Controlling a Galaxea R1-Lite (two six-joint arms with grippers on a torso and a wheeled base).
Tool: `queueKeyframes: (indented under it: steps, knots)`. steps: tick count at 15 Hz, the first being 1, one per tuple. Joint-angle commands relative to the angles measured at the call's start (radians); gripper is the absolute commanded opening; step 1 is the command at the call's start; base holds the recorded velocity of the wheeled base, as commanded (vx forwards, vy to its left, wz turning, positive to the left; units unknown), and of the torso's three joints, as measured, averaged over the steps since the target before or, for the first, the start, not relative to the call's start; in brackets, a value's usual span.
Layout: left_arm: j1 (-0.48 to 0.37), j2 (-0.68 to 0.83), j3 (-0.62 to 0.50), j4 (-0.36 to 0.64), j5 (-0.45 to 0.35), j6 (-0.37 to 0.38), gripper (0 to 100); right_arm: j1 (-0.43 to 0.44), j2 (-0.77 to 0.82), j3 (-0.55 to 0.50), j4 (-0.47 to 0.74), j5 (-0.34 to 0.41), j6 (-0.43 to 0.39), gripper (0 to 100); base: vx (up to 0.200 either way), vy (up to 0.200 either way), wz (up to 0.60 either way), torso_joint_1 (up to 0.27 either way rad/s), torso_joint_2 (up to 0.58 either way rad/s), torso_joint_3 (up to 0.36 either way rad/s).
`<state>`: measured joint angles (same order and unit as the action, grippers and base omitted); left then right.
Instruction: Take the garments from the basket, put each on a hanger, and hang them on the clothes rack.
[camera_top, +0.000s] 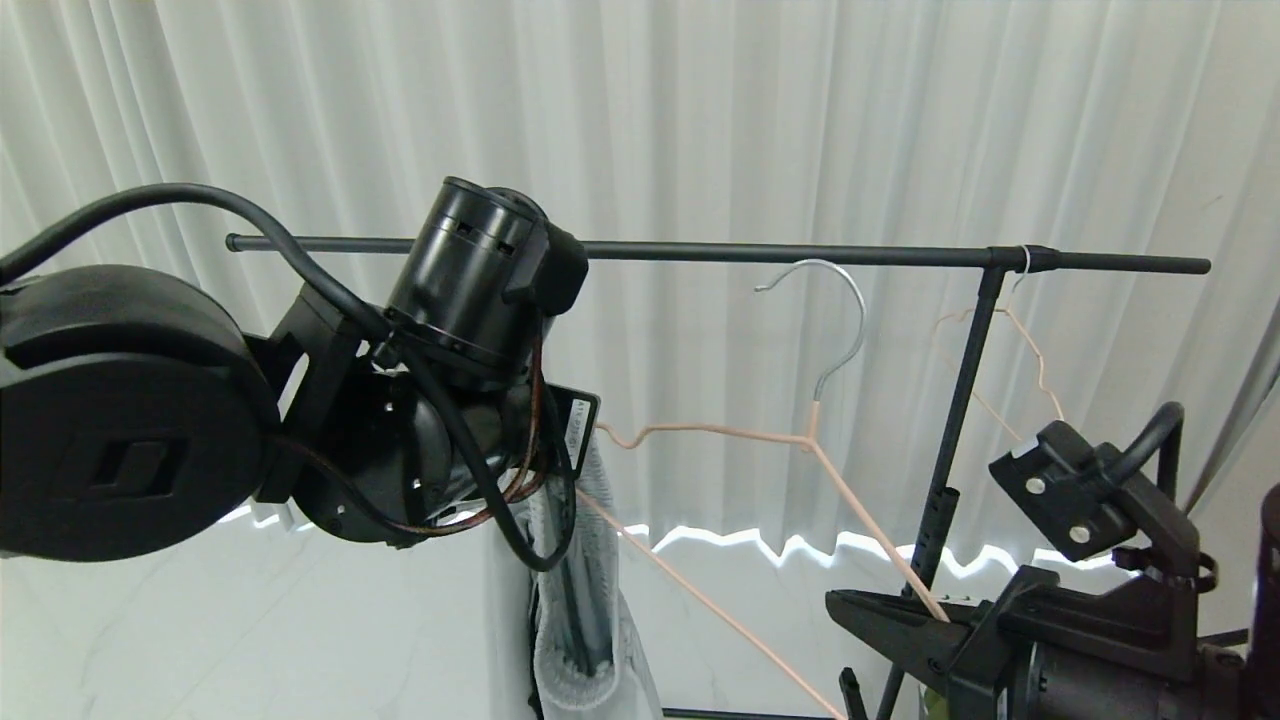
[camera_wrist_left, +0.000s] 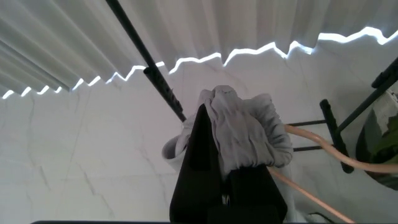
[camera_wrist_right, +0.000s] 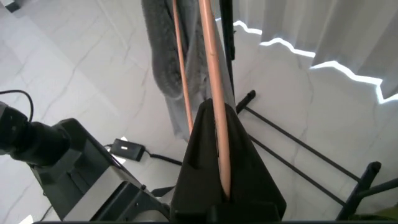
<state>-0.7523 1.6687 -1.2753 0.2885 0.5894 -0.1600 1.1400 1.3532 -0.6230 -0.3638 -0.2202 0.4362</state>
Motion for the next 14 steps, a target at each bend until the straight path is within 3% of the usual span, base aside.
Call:
queueKeyframes:
  steps: [1, 6, 10, 14]
  knots:
    - [-0.010, -0.003, -0.001, 0.000, 0.001, -0.004, 0, 0.023, 0.049, 0.002, -0.015, 0.004, -0.004, 0, 0.000, 0.000, 0.00, 0.000, 0.00, 0.000]
    - [0.011, -0.023, -0.024, 0.000, 0.001, -0.001, 0, 0.053, 0.027, 0.092, -0.015, 0.004, -0.039, 0, 0.000, 0.000, 0.00, 0.000, 0.00, 0.000]
    - [-0.002, -0.020, -0.007, 0.000, 0.000, -0.003, 0, 0.052, 0.015, 0.077, -0.119, 0.005, -0.036, 0, 0.000, 0.000, 0.00, 0.000, 0.00, 0.000]
    - [-0.024, -0.024, -0.009, 0.000, 0.001, -0.004, 0, 0.052, 0.040, 0.077, -0.133, 0.005, -0.037, 0, 0.000, 0.000, 0.00, 0.000, 0.00, 0.000]
